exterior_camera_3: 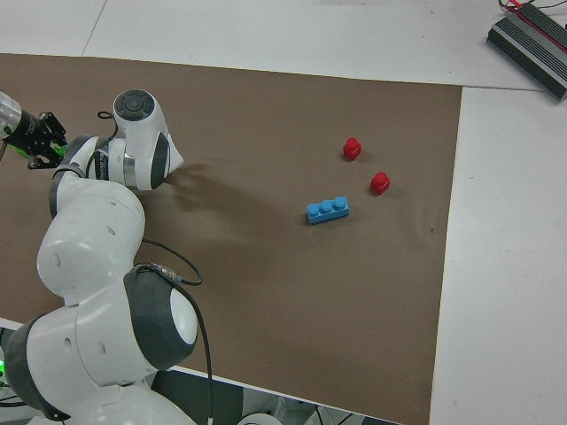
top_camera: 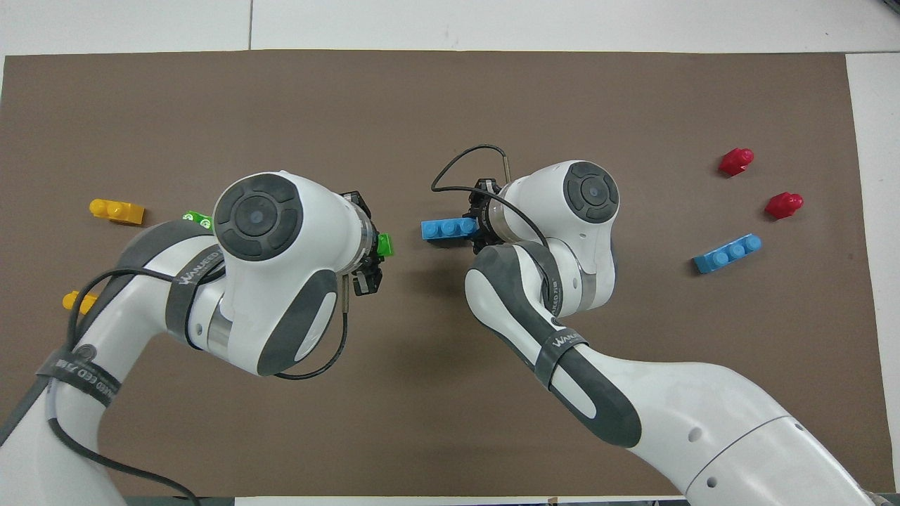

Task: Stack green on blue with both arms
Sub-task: 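Bring the green brick and blue brick together above the table center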

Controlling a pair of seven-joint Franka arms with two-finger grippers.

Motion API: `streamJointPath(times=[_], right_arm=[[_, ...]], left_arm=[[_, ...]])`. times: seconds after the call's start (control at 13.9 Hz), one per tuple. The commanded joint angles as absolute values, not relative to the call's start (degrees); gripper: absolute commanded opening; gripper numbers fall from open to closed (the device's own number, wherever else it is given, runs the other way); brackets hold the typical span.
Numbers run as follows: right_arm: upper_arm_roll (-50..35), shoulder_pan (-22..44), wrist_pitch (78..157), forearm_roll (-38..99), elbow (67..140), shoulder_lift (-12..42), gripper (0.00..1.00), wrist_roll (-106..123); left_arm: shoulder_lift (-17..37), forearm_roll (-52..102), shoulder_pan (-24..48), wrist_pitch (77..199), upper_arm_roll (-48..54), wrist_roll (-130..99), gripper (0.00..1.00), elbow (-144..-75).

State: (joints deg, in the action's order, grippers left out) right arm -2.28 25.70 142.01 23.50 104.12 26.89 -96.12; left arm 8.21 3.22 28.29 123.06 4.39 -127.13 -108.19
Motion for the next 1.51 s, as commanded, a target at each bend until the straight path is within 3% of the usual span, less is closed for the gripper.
streamJointPath(times=[0.0, 0.29, 1.44], right_arm=[[-2.0, 26.5, 144.3, 24.5, 105.6, 26.6, 0.0, -96.7], [-2.0, 26.4, 144.5, 24.5, 105.9, 26.7, 0.0, -96.5], [-2.0, 23.8, 144.9, 24.5, 107.8, 26.7, 0.0, -93.0]], left_arm=[[12.7, 1.8, 30.9, 123.5, 3.5, -131.0, 0.0, -103.9], [21.8, 0.2, 33.2, 122.1, 3.3, -131.6, 0.0, -95.1], [26.0, 0.1, 36.2, 128.7, 3.3, -139.0, 0.0, -93.5]])
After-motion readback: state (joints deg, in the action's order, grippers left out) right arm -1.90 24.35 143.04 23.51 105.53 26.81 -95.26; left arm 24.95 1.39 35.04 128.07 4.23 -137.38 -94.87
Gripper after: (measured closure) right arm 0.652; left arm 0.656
